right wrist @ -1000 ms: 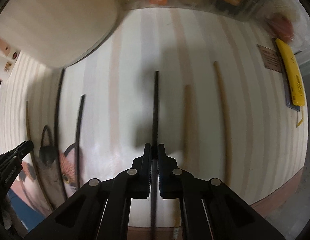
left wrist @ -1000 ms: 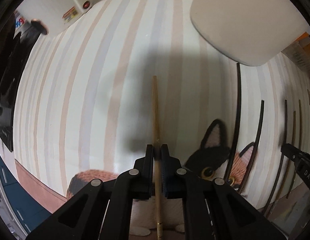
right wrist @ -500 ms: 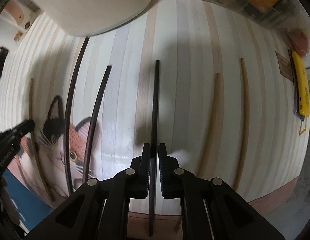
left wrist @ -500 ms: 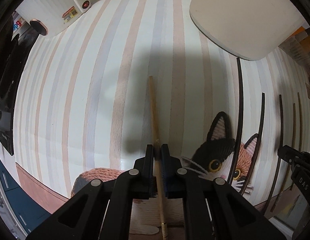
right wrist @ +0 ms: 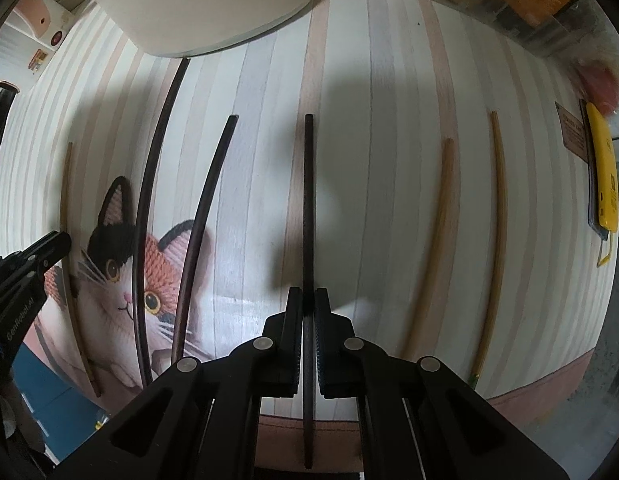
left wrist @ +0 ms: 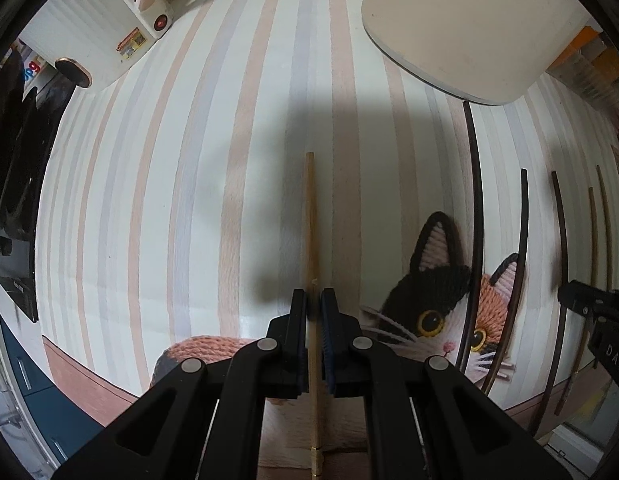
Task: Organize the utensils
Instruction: 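Lift both held chopsticks upright and carry them over the beige holder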
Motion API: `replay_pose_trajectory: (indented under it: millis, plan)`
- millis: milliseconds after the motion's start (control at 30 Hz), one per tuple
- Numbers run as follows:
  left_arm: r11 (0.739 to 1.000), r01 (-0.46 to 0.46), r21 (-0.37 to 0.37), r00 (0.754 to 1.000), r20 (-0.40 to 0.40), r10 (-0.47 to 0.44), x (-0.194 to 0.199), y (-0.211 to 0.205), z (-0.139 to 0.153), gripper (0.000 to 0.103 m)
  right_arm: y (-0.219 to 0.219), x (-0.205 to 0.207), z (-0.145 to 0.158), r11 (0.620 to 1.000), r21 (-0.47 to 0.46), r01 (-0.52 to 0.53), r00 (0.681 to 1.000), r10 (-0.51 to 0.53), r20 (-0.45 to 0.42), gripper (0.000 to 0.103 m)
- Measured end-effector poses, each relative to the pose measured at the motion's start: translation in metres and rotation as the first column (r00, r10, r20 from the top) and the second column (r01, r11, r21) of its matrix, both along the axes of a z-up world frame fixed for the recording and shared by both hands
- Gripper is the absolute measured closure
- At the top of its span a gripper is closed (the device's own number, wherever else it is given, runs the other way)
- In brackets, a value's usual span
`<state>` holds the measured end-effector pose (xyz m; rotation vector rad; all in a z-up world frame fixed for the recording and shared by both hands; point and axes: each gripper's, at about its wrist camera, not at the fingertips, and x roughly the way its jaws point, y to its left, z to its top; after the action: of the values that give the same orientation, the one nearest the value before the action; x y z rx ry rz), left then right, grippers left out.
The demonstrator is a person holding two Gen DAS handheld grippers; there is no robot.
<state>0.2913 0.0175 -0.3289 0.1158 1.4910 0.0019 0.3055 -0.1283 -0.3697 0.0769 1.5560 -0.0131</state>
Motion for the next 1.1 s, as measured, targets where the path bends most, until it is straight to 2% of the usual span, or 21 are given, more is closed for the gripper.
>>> replay_pose_trajectory:
  millis: [300,400,500,633,833,1100]
  plan:
    - [1.000,-0.009,-0.004,1.000,0.001,0.009,0.006,0.003,0.000,0.098,0.007,0.004,0.006,1.000,-0.031,-0.003,1.000,0.004,0.021,0.096]
    - [1.000,-0.028,-0.013,1.000,0.001,0.028,0.006,0.008,0.005,0.098,-0.004,0.004,0.008,0.998,0.028,0.057,0.997,-0.058,0.053,0.097]
    - [0.999,-0.046,-0.010,0.998,0.053,0.046,0.005,0.012,0.022,0.098,-0.020,0.000,0.013,0.989,0.073,0.125,0.988,-0.131,0.083,0.097]
    - [0.998,-0.060,-0.001,0.989,0.137,0.060,0.005,0.014,0.050,0.098,-0.030,-0.005,0.040,0.986,0.092,0.142,0.973,-0.156,0.172,0.097]
    - [0.995,-0.096,-0.008,0.960,0.265,0.095,0.000,0.020,0.096,0.099,-0.033,-0.012,0.087,0.985,0.097,0.143,0.936,-0.166,0.311,0.097]
    - [0.991,-0.101,-0.092,0.930,0.346,0.127,-0.002,0.024,0.141,0.099,-0.045,-0.013,0.140,0.984,0.111,0.138,0.882,-0.173,0.438,0.098]
